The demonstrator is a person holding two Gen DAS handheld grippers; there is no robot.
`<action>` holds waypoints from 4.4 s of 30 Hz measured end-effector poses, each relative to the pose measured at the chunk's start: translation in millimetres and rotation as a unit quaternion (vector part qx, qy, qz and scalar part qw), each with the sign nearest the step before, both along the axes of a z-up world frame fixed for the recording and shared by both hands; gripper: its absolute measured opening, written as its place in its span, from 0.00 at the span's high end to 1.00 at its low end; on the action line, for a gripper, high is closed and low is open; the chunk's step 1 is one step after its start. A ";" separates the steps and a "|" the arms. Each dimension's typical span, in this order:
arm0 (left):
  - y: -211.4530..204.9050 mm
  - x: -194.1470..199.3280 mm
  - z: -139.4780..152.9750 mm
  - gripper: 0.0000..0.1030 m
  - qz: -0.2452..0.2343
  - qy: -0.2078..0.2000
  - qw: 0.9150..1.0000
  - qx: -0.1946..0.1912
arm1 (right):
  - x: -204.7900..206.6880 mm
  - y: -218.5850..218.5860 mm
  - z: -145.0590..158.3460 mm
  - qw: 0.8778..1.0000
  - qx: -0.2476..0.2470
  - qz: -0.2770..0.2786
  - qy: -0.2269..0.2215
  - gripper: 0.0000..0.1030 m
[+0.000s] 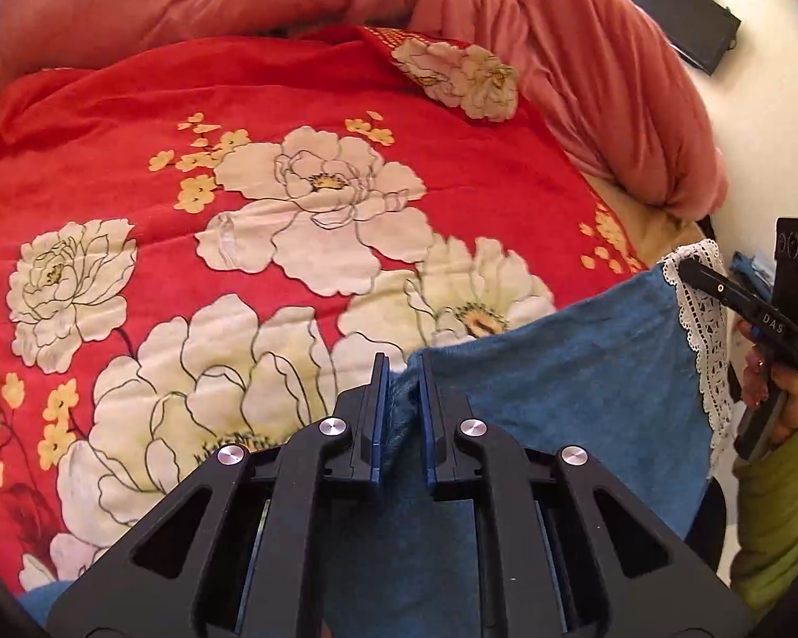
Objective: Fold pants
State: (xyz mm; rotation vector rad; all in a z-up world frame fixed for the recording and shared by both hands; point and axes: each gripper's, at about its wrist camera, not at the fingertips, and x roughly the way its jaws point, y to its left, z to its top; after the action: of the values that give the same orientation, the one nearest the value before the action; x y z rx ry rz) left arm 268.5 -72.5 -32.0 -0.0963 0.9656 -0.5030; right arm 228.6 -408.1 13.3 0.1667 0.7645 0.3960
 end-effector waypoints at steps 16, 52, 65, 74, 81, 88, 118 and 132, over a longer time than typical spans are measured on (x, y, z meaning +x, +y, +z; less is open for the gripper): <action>-9.0 3.7 -24.9 0.89 0.001 0.001 0.998 0.059 | 2.1 1.6 -42.3 0.990 -0.110 -0.085 0.033 0.50; 68.7 -182.3 -3.0 0.62 0.132 -0.048 0.988 0.067 | -142.4 -19.7 -62.6 0.994 0.018 -0.053 0.091 0.67; 65.9 -194.1 -16.6 0.62 0.133 -0.038 0.986 0.095 | -159.7 -12.5 -62.3 0.993 -0.055 -0.074 0.073 0.78; 60.4 -194.6 -17.3 0.60 0.131 -0.044 0.984 0.109 | -164.0 -18.6 -61.7 0.991 -0.024 -0.106 0.077 0.66; 59.8 -198.5 -14.5 0.57 0.131 -0.049 0.985 0.103 | -173.4 -24.5 -53.9 0.990 -0.023 -0.116 0.077 0.60; 56.2 -207.6 -8.0 0.53 0.135 -0.053 0.983 0.112 | -189.4 -29.2 -45.1 0.990 -0.017 -0.122 0.066 0.60; -23.7 -226.1 -0.3 0.41 0.035 -0.084 0.988 0.126 | -194.1 39.0 -40.2 0.999 -0.001 -0.052 0.015 0.50; -117.9 -151.4 69.1 0.32 -0.091 -0.129 0.980 0.120 | -205.1 -21.2 -50.5 0.989 0.042 -0.138 0.028 0.50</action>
State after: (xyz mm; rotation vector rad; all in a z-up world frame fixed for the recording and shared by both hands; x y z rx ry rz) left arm 117.1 -190.4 37.1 0.2711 0.7767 -0.5473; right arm 23.5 -429.3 -37.2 0.3598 0.7674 0.1615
